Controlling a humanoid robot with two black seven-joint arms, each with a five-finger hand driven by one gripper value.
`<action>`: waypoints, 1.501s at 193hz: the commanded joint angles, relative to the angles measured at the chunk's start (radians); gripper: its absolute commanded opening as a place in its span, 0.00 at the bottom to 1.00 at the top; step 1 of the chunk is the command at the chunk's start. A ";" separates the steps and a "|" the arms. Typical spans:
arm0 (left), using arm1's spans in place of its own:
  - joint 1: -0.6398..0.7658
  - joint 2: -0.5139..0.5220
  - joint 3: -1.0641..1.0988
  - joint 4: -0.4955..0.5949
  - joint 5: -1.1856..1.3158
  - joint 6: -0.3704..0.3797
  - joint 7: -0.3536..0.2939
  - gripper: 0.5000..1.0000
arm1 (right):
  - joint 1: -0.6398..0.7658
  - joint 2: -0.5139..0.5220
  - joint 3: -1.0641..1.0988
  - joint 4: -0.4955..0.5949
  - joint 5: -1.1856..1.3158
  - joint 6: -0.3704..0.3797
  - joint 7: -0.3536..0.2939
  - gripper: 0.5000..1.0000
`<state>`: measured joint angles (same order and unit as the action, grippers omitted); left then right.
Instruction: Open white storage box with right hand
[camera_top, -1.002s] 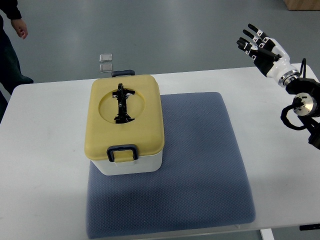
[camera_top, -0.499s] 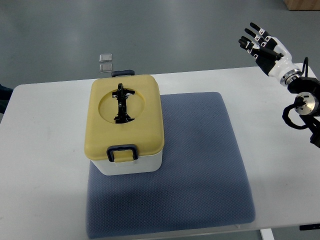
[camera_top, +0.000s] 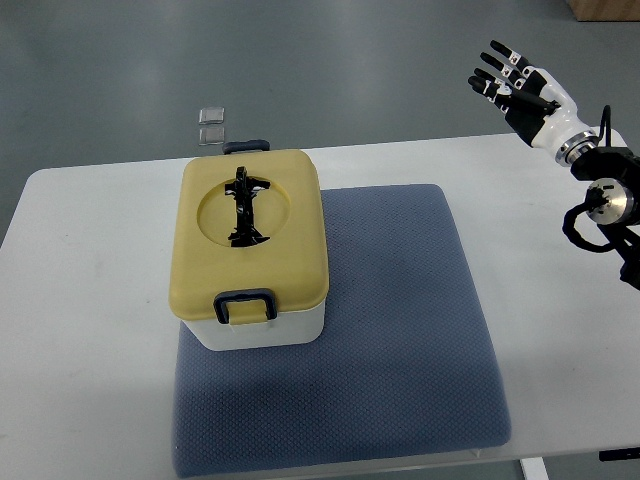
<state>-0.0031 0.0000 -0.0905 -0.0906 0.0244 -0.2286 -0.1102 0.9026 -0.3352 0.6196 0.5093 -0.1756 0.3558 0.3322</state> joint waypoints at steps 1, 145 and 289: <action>0.000 0.000 0.000 0.000 0.000 0.000 0.000 1.00 | 0.051 -0.034 -0.116 0.002 0.005 0.025 0.039 0.84; 0.000 0.000 0.000 0.000 -0.001 0.000 0.000 1.00 | 0.766 -0.057 -1.176 0.221 -0.193 0.088 0.279 0.83; 0.000 0.000 0.000 0.000 0.000 0.000 0.000 1.00 | 1.156 0.196 -1.414 0.413 -0.335 -0.192 0.279 0.82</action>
<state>-0.0030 0.0000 -0.0905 -0.0905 0.0243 -0.2283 -0.1106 2.0522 -0.1648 -0.7891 0.9176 -0.5101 0.1702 0.6110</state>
